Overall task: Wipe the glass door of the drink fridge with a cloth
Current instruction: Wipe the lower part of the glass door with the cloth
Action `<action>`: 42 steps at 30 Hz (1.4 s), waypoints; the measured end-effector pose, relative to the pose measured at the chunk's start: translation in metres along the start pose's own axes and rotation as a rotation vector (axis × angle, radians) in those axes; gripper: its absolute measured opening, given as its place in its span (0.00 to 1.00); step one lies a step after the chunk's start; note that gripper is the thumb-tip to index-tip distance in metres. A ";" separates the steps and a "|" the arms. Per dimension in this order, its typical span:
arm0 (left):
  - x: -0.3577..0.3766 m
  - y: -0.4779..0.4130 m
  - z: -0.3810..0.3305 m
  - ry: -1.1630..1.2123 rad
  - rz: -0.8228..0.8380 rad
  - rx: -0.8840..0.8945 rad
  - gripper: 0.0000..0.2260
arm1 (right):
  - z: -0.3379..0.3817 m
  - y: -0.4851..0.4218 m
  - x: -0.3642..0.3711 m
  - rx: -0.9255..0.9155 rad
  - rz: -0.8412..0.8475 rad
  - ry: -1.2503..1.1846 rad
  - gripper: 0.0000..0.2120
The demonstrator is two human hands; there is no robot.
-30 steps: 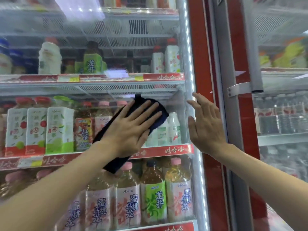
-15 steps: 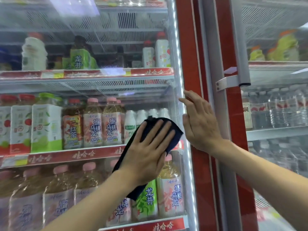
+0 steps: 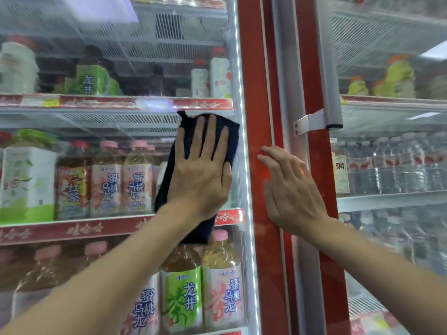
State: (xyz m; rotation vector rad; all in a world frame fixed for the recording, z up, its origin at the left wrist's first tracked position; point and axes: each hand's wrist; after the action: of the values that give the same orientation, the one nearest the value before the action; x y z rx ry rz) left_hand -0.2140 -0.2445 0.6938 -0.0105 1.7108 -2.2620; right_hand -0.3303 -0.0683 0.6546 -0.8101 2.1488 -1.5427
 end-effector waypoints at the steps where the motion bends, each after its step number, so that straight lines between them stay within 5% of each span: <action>1: 0.003 0.013 -0.011 0.006 0.013 0.023 0.29 | 0.000 0.001 -0.001 0.042 -0.025 -0.005 0.21; 5: 0.011 0.060 -0.032 0.002 0.141 0.231 0.30 | -0.004 0.004 -0.006 0.208 -0.058 -0.037 0.20; 9: 0.001 0.015 0.002 -0.037 0.231 0.559 0.28 | -0.011 0.014 -0.005 0.166 -0.051 -0.067 0.19; 11: 0.001 -0.011 0.002 -0.038 0.182 0.458 0.28 | -0.012 0.018 -0.003 0.176 -0.072 -0.076 0.19; 17: 0.039 0.006 -0.076 0.107 -0.108 -0.210 0.29 | -0.013 0.021 0.004 0.178 -0.116 -0.091 0.18; 21: 0.053 0.029 -0.111 0.132 -0.150 -0.362 0.29 | -0.012 0.021 0.004 0.183 -0.135 -0.107 0.18; 27: 0.046 0.032 -0.116 0.069 -0.063 -0.370 0.30 | -0.010 0.022 0.001 0.154 -0.098 -0.114 0.19; 32: 0.008 0.034 -0.082 0.067 0.022 -0.110 0.29 | -0.007 0.018 -0.007 0.139 -0.093 -0.165 0.18; 38: -0.039 0.015 -0.025 0.249 0.159 0.085 0.35 | 0.066 0.011 -0.010 0.356 -0.159 -0.594 0.20; 42: -0.056 0.039 0.000 0.479 0.085 0.047 0.27 | 0.100 0.003 0.005 0.398 -0.076 -0.288 0.20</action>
State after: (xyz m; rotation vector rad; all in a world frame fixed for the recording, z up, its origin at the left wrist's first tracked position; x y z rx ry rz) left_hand -0.1511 -0.2401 0.6673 0.6500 1.8270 -2.3700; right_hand -0.2748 -0.1435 0.6187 -0.9152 1.5580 -1.6964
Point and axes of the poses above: each hand's wrist, its own y-axis away from the middle knuckle, its own x-axis out of the palm, z = x × y, and after that the axes turned 15 degrees about y, right-handed
